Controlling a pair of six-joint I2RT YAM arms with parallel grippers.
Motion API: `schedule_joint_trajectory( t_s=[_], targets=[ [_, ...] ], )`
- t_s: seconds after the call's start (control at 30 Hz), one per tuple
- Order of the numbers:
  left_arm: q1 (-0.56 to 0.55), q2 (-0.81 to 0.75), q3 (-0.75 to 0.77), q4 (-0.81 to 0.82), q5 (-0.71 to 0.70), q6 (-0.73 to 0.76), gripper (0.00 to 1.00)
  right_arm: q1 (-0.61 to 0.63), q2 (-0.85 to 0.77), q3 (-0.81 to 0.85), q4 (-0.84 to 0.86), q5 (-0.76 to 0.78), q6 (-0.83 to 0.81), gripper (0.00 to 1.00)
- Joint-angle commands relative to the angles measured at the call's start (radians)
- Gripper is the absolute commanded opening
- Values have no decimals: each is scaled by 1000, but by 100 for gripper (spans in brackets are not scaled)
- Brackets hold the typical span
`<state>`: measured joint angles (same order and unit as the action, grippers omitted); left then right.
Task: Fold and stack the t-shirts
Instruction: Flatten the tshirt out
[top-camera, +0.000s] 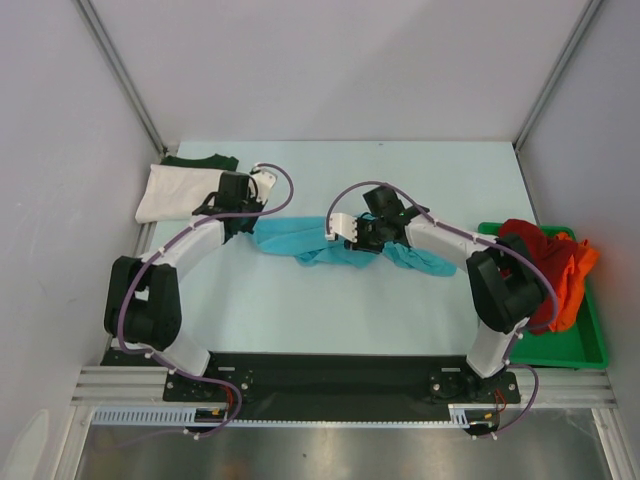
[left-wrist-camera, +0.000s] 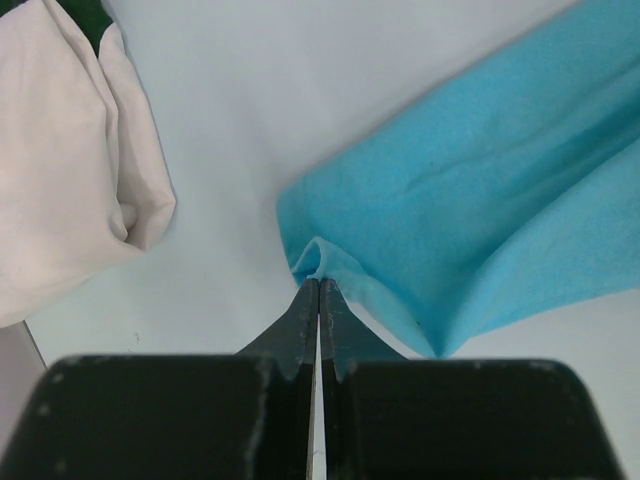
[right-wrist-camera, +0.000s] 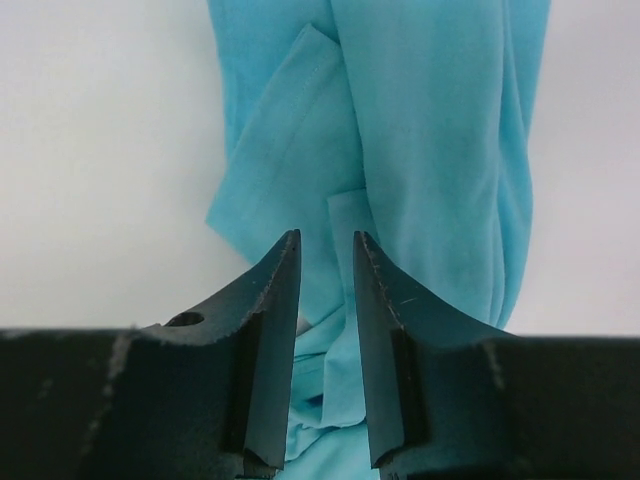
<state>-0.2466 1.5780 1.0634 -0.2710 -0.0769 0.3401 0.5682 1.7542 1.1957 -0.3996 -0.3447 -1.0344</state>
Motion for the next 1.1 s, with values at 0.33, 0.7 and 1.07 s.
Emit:
schedule_joint_trajectory(
  t_s=[0.33, 0.7, 1.07],
  targets=[
    [3, 24, 6, 27, -17, -18, 1, 5, 61, 74, -31, 7, -52, 29],
    [3, 46, 24, 23, -14, -24, 1, 4, 94, 81, -19, 32, -49, 30],
    [4, 50, 21, 26, -15, -24, 0, 4, 116, 90, 11, 64, -32, 30]
  ],
)
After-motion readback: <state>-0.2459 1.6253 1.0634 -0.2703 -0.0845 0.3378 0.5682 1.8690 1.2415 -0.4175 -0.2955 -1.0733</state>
